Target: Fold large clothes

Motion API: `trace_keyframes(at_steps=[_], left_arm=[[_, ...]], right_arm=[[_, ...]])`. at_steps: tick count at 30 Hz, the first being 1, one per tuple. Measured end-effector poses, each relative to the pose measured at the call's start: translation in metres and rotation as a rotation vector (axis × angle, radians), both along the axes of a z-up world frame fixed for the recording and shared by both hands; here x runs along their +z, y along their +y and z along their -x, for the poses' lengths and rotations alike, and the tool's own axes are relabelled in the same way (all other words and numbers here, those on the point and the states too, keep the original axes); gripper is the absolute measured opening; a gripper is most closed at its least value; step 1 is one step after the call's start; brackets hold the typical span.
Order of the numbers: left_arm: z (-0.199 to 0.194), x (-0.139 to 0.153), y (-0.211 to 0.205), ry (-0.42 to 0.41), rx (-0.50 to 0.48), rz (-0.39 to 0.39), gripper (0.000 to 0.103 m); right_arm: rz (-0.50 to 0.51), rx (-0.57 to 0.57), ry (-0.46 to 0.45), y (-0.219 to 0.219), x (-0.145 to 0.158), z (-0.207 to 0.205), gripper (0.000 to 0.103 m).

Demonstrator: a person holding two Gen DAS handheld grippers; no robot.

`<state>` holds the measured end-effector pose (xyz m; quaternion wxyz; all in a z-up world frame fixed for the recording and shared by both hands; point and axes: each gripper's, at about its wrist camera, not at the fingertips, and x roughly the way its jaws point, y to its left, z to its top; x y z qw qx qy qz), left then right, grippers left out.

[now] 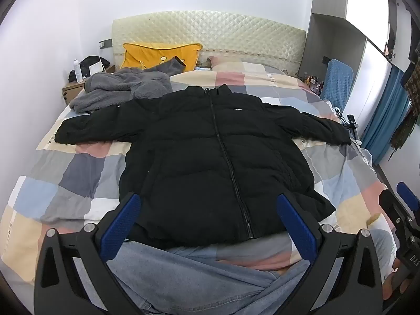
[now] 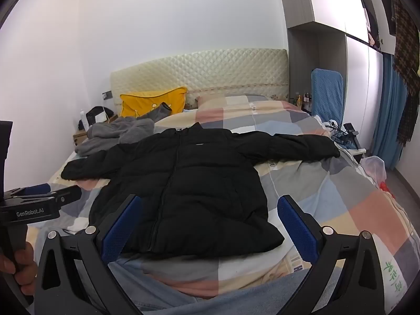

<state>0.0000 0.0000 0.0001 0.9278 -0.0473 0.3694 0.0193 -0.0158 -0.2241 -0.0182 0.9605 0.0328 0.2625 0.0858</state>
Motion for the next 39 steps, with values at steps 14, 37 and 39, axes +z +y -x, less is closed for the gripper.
trace_keyframes(at_steps=[14, 37, 39], left_arm=[[-0.0012, 0.0001, -0.0013, -0.004, 0.001, -0.011, 0.103], [-0.0009, -0.0002, -0.0025, -0.002, -0.003, -0.001, 0.103], [-0.0009, -0.0001, -0.0021, -0.001, -0.003, 0.0, 0.103]], right_arm=[[0.002, -0.001, 0.003, 0.0005, -0.0005, -0.0006, 0.103], [0.005, 0.0, 0.001, 0.0008, -0.0006, -0.0005, 0.103], [0.005, 0.0, 0.001, 0.0012, -0.0007, -0.0007, 0.103]])
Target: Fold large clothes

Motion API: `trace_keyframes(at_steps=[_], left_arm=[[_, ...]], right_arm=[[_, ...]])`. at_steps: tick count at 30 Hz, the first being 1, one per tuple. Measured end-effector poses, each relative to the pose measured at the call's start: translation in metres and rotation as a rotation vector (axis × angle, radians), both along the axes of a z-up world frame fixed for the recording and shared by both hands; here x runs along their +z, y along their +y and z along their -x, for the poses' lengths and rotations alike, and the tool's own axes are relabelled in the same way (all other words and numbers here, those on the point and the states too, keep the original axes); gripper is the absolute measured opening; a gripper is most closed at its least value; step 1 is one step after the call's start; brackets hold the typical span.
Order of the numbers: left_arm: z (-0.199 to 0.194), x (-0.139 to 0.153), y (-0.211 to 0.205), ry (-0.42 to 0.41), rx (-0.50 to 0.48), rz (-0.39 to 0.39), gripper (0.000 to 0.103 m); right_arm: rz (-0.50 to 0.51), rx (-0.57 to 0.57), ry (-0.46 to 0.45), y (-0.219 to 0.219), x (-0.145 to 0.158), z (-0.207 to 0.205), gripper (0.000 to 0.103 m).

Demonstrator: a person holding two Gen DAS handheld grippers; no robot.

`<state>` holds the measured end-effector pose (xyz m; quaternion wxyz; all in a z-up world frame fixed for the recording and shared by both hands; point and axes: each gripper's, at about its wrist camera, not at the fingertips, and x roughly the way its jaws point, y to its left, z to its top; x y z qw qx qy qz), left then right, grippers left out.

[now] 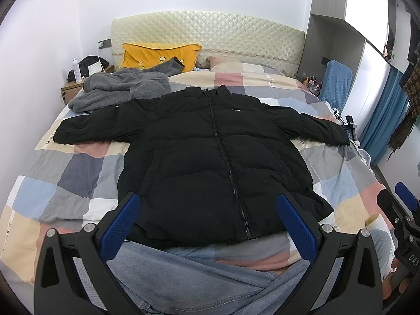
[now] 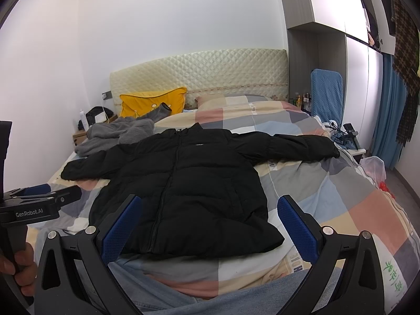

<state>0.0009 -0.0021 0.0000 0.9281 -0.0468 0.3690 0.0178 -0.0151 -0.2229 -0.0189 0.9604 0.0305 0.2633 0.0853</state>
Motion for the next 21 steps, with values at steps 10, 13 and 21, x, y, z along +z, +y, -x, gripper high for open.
trace_keyframes(at_steps=[10, 13, 21], left_arm=[[0.0005, 0.0004, -0.0004, -0.003, -0.003, 0.0, 0.103], [0.0003, 0.0006, -0.0009, -0.003, -0.003, 0.002, 0.103], [0.001, 0.001, -0.0011, -0.004, -0.001, 0.001, 0.103]], right_arm=[[-0.001, 0.0, -0.001, -0.0005, 0.0004, -0.0006, 0.103], [0.001, 0.0, 0.0, -0.0002, 0.0002, -0.0014, 0.103], [-0.001, 0.002, 0.001, -0.0012, 0.0004, -0.0014, 0.103]])
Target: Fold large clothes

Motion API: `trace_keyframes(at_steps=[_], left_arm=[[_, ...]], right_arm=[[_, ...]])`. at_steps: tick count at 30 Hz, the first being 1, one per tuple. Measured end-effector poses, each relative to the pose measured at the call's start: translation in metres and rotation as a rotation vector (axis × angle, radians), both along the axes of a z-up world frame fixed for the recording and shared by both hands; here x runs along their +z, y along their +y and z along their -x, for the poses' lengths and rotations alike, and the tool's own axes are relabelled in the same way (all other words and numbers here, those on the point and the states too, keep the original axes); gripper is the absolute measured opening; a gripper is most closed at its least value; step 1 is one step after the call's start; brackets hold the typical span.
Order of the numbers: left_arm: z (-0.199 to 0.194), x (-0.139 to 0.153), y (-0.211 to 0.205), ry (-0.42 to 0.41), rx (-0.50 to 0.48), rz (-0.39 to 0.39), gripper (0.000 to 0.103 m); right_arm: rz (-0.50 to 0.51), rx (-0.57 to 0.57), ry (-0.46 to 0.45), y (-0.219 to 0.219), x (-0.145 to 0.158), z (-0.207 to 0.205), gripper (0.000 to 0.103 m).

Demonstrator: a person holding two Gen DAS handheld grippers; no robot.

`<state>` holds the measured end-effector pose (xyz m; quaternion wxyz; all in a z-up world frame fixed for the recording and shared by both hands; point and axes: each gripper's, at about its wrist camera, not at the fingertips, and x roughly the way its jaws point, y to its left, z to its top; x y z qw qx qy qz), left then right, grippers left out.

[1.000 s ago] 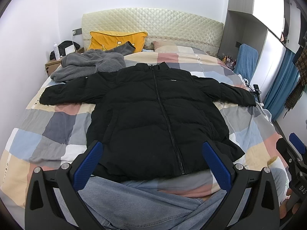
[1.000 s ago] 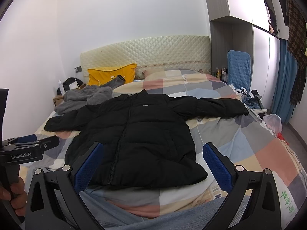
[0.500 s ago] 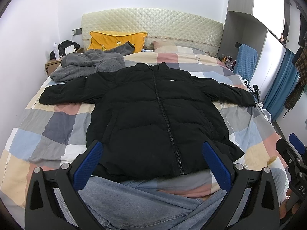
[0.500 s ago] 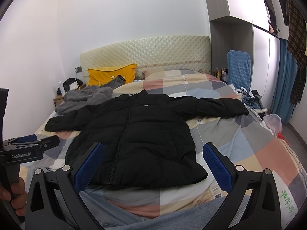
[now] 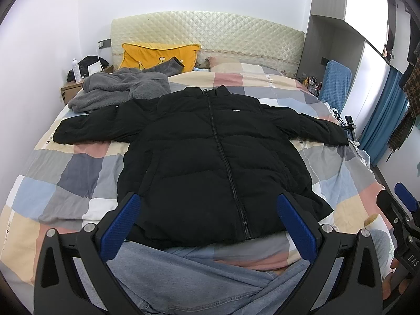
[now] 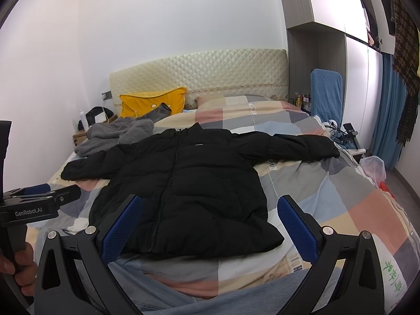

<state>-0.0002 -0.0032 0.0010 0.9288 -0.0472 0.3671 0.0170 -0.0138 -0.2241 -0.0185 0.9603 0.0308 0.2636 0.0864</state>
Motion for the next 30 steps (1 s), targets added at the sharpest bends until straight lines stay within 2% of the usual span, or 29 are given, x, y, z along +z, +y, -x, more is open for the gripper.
trace_keyframes(at_steps=[30], left_arm=[[0.0003, -0.0005, 0.0021, 0.001, 0.001, 0.001, 0.103]], right_arm=[[-0.006, 0.007, 0.014, -0.0013, -0.0032, -0.0032, 0.103]])
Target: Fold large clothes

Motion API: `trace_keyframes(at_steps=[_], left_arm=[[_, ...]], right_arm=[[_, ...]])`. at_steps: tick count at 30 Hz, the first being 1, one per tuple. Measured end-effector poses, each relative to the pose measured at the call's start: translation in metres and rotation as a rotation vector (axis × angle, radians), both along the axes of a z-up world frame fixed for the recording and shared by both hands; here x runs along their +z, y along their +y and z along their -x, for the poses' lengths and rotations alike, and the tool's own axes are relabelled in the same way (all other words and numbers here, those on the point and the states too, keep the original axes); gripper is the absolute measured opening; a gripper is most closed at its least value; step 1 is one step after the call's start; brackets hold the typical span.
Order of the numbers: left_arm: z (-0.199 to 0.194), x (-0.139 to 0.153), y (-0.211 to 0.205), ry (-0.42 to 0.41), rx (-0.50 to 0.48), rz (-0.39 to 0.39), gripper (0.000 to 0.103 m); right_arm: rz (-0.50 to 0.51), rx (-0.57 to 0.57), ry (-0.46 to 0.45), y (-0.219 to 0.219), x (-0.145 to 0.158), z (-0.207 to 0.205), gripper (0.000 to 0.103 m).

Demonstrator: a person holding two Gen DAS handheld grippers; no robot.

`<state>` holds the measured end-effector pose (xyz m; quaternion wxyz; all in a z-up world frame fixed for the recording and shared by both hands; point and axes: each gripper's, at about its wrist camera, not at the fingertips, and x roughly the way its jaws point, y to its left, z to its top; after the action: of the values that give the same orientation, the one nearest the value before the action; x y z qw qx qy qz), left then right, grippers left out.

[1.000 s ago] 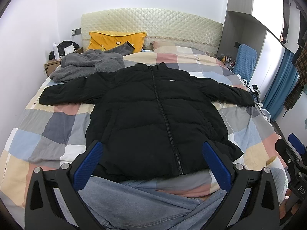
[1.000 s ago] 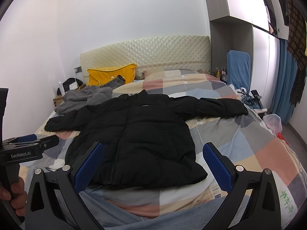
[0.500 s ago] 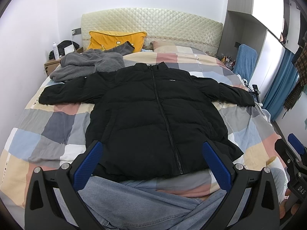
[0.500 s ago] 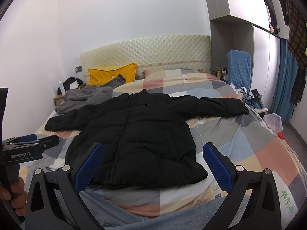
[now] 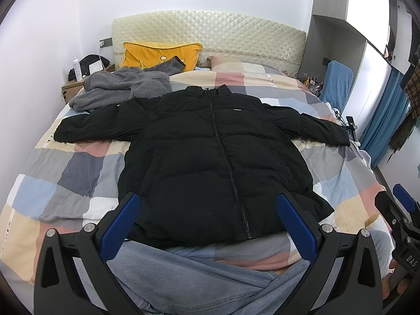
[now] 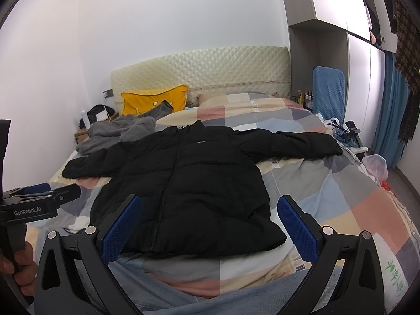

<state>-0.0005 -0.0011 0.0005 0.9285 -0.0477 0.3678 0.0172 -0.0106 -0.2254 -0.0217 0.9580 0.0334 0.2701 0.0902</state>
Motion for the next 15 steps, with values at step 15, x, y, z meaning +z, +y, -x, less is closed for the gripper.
trace_keyframes(at_steps=[15], left_arm=[[-0.006, -0.0062, 0.0073, 0.02, 0.019, 0.013, 0.103]], right_arm=[[0.004, 0.005, 0.006, -0.0008, -0.0077, -0.0058, 0.103]])
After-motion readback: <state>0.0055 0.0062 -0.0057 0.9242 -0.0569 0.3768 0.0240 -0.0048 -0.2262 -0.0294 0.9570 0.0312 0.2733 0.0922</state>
